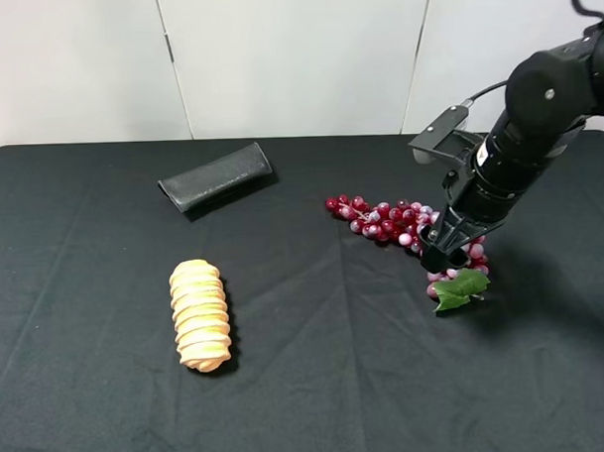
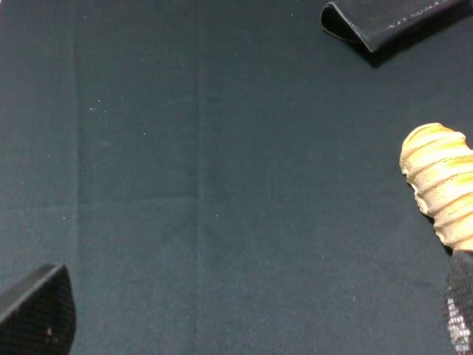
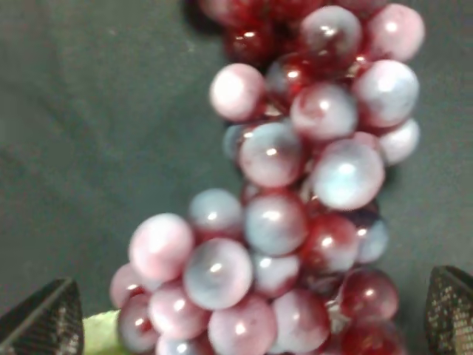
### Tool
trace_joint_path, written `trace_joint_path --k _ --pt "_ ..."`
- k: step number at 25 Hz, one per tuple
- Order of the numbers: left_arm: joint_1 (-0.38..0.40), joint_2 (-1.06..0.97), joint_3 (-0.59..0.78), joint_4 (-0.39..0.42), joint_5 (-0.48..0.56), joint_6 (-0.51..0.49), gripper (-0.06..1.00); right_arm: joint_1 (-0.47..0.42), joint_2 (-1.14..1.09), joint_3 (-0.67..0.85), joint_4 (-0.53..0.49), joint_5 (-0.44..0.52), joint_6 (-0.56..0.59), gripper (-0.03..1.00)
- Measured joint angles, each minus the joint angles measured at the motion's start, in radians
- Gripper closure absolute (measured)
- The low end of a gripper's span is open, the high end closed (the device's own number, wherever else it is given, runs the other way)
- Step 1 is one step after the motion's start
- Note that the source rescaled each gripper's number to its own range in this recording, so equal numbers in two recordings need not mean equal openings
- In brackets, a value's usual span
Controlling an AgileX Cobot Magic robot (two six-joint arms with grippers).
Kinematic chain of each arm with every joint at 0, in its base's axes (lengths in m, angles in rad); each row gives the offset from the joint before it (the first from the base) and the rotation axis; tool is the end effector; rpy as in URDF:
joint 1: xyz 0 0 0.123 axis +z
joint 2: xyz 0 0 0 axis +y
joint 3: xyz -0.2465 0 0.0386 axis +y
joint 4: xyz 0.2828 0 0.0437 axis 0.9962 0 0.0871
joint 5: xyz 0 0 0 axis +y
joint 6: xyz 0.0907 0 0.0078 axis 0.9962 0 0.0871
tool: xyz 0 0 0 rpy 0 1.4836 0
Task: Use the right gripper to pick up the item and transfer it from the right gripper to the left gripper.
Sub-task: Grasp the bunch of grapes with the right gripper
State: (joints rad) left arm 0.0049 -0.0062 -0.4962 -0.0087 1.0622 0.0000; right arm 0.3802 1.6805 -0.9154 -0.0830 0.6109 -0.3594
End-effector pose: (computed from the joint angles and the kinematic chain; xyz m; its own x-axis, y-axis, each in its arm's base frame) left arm 0.0611 -0.0004 0.2930 -0.4552 -0.0065 -0.8904 -0.0001 1.0000 -0.0072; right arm 0.3033 0.1166 0.1121 -0.6627 -0.7108 -0.2357 -0.6957 0.7009 -0.1576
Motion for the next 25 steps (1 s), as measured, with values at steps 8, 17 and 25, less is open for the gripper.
trace_joint_path --k 8,17,25 --pt "0.000 0.000 0.000 0.000 0.000 0.000 -0.06 0.000 0.153 -0.121 -0.026 0.033 0.026 -0.03" --pt "0.000 0.000 0.000 0.000 0.000 0.000 -0.06 0.000 0.268 -0.154 -0.031 0.084 0.030 -0.03" --pt "0.000 0.000 0.000 0.000 0.000 0.000 -0.06 0.000 0.269 -0.155 -0.051 0.083 0.034 0.93"
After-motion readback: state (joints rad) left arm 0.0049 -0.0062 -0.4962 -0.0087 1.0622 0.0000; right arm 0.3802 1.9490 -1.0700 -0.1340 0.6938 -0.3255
